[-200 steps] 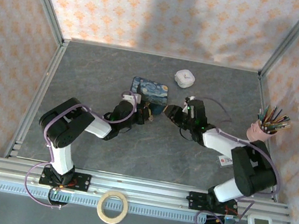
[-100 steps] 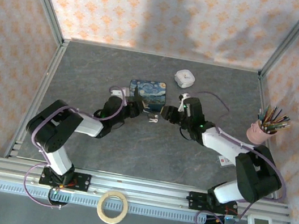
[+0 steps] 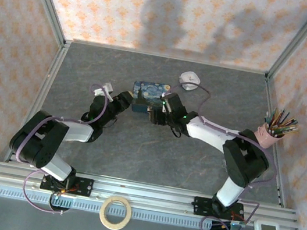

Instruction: Unlock the padlock with the key

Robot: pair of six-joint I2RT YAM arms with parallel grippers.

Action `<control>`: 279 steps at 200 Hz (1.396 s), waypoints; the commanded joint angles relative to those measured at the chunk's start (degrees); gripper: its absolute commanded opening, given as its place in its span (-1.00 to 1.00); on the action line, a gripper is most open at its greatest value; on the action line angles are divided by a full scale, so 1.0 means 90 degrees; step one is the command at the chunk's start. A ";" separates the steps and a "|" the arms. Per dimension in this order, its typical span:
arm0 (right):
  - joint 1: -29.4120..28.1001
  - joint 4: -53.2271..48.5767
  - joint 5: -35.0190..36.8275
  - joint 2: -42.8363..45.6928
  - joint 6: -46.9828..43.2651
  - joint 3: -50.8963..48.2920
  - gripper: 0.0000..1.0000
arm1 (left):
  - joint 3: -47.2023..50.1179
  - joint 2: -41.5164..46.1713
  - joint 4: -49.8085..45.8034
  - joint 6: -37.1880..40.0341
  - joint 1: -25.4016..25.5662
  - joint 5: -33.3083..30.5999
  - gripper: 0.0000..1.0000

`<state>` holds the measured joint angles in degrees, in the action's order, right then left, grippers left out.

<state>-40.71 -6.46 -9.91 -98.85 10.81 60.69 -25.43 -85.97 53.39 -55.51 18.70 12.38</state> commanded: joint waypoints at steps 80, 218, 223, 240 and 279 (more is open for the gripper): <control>-0.0367 -0.0491 0.1208 -0.1222 0.1828 0.0818 0.42 | 0.0552 -0.0123 0.1036 -0.0356 -0.0046 -0.0048 -0.05; -0.0370 0.0043 0.1720 -0.1607 0.0770 0.0705 -0.52 | 0.1164 -0.0433 0.2152 -0.0797 -0.0456 0.0383 -0.05; -0.0369 0.0153 0.1761 -0.1549 0.0651 0.0650 -0.54 | 0.1183 -0.0454 0.2212 -0.0819 -0.0465 0.0398 -0.05; -0.0355 0.0501 0.1834 -0.1320 0.0237 0.0437 -0.58 | 0.1250 -0.0512 0.2373 -0.0888 -0.0482 0.0435 -0.05; -0.0204 0.0637 0.1727 -0.1228 -0.0049 0.0458 -0.58 | 0.1389 -0.0623 0.2744 -0.0998 -0.0515 0.0542 -0.05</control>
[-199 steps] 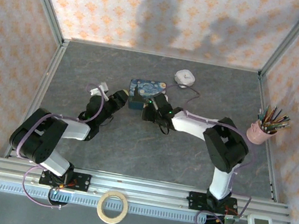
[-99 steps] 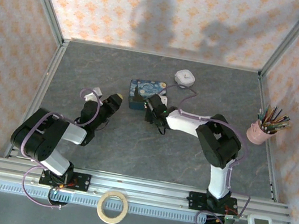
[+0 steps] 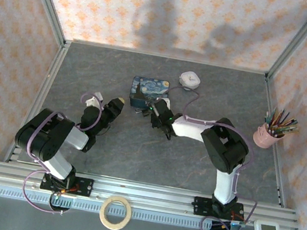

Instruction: Unlock the padlock with the key

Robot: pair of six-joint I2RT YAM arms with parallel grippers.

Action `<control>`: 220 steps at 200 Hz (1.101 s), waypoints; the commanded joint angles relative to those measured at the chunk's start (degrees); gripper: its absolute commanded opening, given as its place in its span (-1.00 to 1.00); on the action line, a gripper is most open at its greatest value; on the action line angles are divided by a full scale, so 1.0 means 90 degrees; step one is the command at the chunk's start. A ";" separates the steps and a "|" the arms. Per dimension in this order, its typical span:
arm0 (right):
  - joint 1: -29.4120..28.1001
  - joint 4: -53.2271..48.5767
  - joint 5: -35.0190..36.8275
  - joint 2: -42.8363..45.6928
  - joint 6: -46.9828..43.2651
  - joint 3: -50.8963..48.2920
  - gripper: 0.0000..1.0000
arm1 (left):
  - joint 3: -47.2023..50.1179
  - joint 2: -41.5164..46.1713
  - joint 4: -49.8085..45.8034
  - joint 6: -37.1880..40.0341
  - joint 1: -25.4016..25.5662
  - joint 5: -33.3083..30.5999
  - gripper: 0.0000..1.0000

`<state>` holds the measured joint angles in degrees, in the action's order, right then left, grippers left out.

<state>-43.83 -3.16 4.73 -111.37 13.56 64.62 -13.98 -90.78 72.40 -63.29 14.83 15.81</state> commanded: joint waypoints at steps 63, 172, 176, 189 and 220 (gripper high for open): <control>0.0134 -0.0113 -0.0761 0.0173 -0.0048 0.0524 0.09 | 0.0125 -0.0305 0.0747 -0.0350 -0.0339 0.0324 -0.05; -0.0031 -0.0728 -0.1201 -0.0819 -0.0732 0.1872 0.11 | 0.0137 -0.0558 0.1401 -0.0768 -0.0637 0.0610 -0.06; -0.0032 -0.0757 -0.1187 -0.0852 -0.0749 0.1903 0.11 | 0.0130 -0.0519 0.1335 -0.0740 -0.0639 0.0597 -0.06; -0.0031 -0.0829 -0.1104 -0.0945 -0.0824 0.1981 0.11 | 0.0113 -0.0351 0.1072 -0.0612 -0.0637 0.0557 -0.06; -0.0042 -0.0917 -0.0861 -0.1250 -0.1046 0.2124 0.10 | -0.0061 0.0175 0.0091 -0.0233 -0.0642 0.0453 -0.06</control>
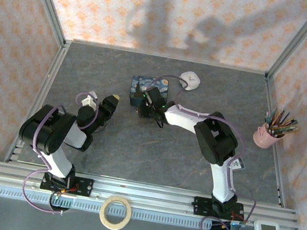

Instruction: Unlock the padlock with the key

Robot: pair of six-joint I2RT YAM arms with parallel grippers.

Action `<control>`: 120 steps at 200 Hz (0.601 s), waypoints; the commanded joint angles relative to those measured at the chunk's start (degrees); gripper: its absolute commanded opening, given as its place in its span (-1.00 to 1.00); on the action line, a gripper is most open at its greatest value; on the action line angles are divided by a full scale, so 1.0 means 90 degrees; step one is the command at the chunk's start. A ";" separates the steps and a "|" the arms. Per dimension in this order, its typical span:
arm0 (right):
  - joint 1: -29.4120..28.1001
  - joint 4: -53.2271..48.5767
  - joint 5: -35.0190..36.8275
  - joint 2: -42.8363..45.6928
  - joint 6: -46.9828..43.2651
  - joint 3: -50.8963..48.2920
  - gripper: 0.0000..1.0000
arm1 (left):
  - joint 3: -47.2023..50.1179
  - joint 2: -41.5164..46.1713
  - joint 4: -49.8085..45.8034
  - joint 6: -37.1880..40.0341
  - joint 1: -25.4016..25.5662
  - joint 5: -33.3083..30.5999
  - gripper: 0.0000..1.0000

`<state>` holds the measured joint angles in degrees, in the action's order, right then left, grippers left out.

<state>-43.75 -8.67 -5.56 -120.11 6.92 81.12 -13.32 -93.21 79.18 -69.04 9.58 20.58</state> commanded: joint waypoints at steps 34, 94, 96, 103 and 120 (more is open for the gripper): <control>-0.0061 -0.0443 0.0213 -0.0526 -0.0389 0.0498 0.06 | -0.0363 0.1116 -0.1800 0.0948 -0.0054 -0.0223 -0.06; -0.0089 -0.0745 0.1190 -0.0487 -0.0215 0.0084 -0.06 | -0.0357 0.1966 -0.2811 0.1477 -0.0057 -0.0787 -0.05; -0.0085 -0.0746 0.1217 -0.0464 -0.0196 0.0041 -0.07 | -0.0366 0.1972 -0.2831 0.1484 -0.0056 -0.0786 -0.05; -0.0086 -0.0720 0.1282 -0.0377 -0.0124 -0.0109 -0.09 | -0.0383 0.2015 -0.2880 0.1504 -0.0056 -0.0810 -0.05; -0.0091 -0.0664 0.1344 -0.0042 0.0086 -0.0563 -0.13 | -0.0412 0.2080 -0.2933 0.1536 -0.0058 -0.0875 -0.05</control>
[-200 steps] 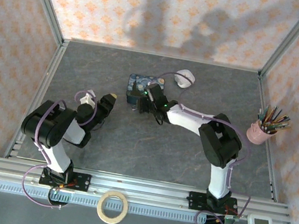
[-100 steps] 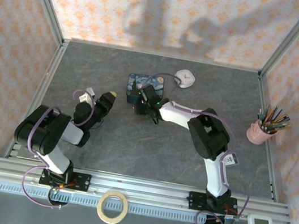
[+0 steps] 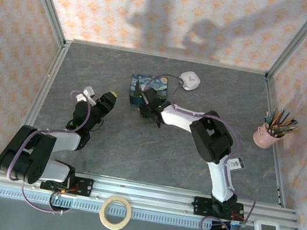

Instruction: Unlock the padlock with the key

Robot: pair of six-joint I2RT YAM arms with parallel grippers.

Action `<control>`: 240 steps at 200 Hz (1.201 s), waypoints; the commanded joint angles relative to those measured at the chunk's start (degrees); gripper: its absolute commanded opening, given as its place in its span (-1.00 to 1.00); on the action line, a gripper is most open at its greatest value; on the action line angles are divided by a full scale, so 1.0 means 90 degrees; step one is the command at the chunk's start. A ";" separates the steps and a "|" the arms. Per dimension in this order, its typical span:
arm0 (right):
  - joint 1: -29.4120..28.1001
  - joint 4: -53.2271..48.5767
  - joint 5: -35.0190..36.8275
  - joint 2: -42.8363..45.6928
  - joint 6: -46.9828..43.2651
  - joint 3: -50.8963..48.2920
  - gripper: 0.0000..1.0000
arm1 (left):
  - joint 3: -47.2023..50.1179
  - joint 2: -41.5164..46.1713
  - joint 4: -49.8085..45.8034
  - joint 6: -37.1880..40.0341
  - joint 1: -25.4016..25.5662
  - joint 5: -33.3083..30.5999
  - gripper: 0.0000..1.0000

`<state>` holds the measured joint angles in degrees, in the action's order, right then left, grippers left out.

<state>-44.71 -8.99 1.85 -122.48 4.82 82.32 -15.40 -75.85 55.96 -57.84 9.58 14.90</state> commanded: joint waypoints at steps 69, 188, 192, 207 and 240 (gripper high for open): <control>0.0437 -0.0684 0.1031 0.1339 0.1374 -0.2481 -0.25 | -0.0356 0.0502 -0.0903 0.0646 -0.0117 -0.0611 -0.04; 0.2721 0.1687 -0.0040 0.3809 0.0969 -0.3298 0.25 | -0.1132 0.1613 -0.3364 0.3579 -0.0973 -0.3747 0.93; 0.2805 0.1830 0.0106 0.3863 0.0821 -0.3376 0.25 | -0.1108 0.1591 -0.3328 0.3623 -0.0984 -0.3837 0.94; 0.3079 0.2346 0.0778 0.3968 0.0325 -0.3664 0.25 | -0.1054 0.1454 -0.3163 0.3832 -0.1001 -0.4059 0.95; 0.3544 0.4023 0.1964 0.3903 -0.0395 -0.4682 0.25 | -0.0880 0.1009 -0.2544 0.4314 -0.1002 -0.4364 0.93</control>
<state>-14.74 15.25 8.95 -86.28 8.19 46.76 -24.69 -64.45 28.75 -24.99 0.99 -18.90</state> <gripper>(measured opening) 0.626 0.975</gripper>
